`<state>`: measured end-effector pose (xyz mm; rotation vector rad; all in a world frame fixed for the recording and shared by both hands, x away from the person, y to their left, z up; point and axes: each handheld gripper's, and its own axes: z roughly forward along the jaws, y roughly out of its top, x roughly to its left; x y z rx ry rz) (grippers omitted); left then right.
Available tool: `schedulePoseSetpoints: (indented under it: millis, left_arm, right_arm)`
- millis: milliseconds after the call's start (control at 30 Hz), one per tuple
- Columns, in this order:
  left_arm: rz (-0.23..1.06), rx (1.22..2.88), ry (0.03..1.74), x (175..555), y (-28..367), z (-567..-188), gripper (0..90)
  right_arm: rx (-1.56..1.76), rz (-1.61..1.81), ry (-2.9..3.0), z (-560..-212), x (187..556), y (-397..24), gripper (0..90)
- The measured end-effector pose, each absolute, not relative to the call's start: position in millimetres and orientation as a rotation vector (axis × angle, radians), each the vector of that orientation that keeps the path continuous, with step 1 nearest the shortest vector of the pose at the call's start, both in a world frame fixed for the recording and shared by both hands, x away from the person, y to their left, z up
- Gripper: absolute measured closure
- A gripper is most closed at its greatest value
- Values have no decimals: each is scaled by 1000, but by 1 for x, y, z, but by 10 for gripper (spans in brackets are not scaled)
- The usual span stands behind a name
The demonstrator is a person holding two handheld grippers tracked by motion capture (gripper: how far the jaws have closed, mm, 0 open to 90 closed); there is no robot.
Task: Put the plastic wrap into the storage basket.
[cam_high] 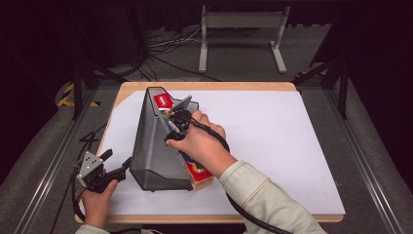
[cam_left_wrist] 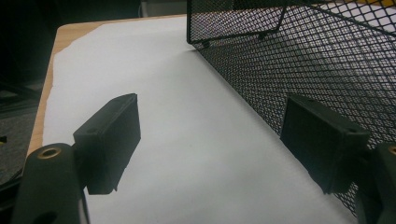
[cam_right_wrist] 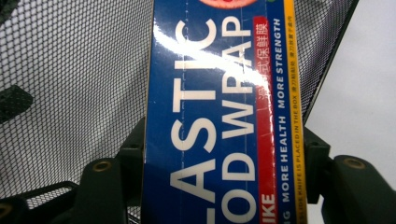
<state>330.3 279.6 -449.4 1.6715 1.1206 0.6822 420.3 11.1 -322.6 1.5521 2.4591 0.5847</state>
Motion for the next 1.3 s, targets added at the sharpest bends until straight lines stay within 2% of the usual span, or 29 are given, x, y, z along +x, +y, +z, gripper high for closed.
schedulePoseSetpoints:
  millis: [767, 1300]
  left_arm:
    - [680, 1678, 1122, 330, 279, -450, 206]
    - [684, 1690, 1119, 330, 278, -451, 203]
  right_arm:
    - [1575, 438, 2524, -346, 436, 22, 395]
    - [1516, 401, 2543, -349, 440, 24, 380]
